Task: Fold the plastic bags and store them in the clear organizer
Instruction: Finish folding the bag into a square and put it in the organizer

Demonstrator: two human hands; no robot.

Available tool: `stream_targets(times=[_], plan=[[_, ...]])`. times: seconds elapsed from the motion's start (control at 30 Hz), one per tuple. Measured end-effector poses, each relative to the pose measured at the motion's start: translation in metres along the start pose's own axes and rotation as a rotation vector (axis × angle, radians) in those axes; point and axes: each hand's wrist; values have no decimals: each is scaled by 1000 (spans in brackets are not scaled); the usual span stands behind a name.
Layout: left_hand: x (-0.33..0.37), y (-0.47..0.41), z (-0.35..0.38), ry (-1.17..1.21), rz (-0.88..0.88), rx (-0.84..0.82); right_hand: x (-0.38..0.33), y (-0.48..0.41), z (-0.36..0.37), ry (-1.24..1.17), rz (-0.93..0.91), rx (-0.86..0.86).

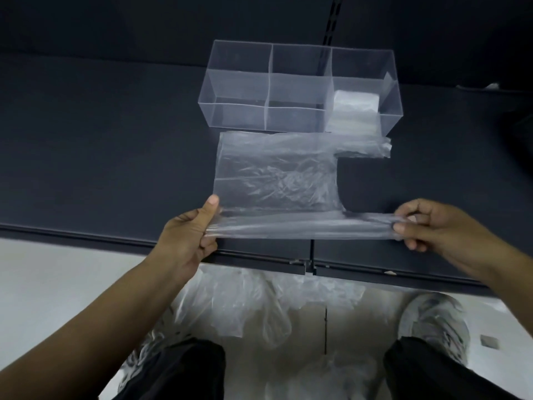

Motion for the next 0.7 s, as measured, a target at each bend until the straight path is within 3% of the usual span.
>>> stream_targets(times=[0.3,0.43,0.5,0.57,0.6,0.67,0.7], plan=[[-12,-2,-1,-121,50,37,28,8,-15,309,-88,300],[-13,8,-2,-492,151,46,28,15,-21,682,-6,465],[-10,12,-6,-844,336,93,18,20,-19,938,52,565],[-5,14,-2,-1117,668,235,3,17,-12,1088,-129,686],[-2,16,4,-1141,852,266,-8,13,-2,1117,-283,718],[-2,8,23,-1166,1103,197,-32,0,36,1079,-545,600],[-3,1,33,-1210,1131,117,-41,-9,60,1046,-631,463]])
Point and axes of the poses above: each hand's wrist, its own y-axis away from the middle knuckle, its own z-axis out of the palm, x = y × z, and after that the axes turned 3 degrees about -y, right-handed
